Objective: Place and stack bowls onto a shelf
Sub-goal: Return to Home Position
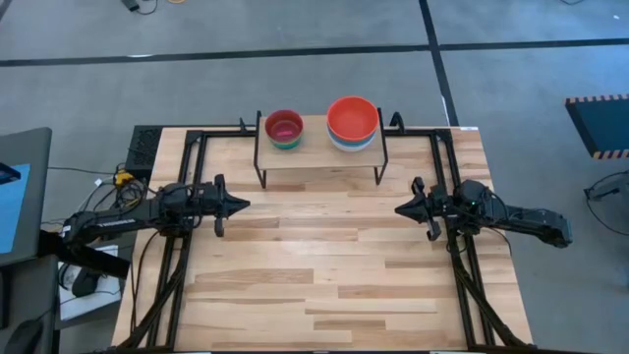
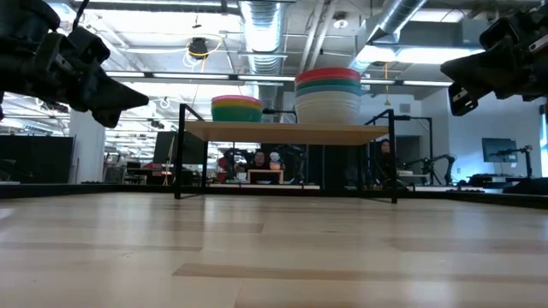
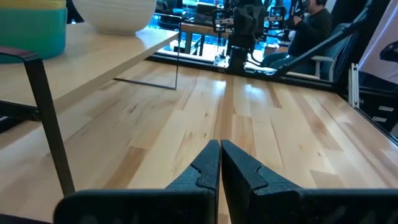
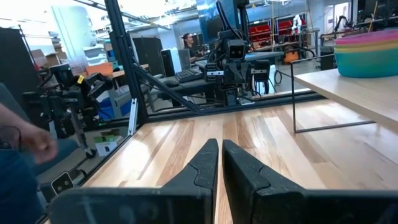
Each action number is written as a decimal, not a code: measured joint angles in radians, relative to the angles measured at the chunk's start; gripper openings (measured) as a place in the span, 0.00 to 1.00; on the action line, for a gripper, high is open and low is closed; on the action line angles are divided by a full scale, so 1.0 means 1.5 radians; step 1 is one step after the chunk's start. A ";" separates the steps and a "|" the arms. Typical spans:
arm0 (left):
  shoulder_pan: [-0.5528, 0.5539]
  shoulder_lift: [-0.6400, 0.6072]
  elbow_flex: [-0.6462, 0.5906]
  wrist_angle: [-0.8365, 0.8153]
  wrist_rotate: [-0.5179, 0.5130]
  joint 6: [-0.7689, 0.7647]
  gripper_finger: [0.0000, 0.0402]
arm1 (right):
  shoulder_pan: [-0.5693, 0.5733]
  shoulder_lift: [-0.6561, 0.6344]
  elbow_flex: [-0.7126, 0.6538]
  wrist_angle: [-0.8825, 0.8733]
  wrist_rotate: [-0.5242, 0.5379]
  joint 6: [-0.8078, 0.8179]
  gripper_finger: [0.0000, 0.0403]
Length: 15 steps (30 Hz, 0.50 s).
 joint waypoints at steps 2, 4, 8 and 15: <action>0.000 0.000 0.000 0.000 0.000 0.000 0.00 | 0.000 0.000 0.000 0.000 0.000 0.000 0.13; 0.000 0.000 0.000 0.000 0.000 0.000 0.00 | 0.000 0.000 -0.001 -0.001 0.000 0.000 0.13; 0.000 0.000 -0.001 0.000 0.000 0.000 0.00 | 0.000 0.000 -0.001 -0.002 0.000 0.000 0.13; 0.000 -0.002 0.002 0.029 0.007 -0.140 0.00 | 0.000 0.000 -0.001 -0.002 0.000 0.000 0.13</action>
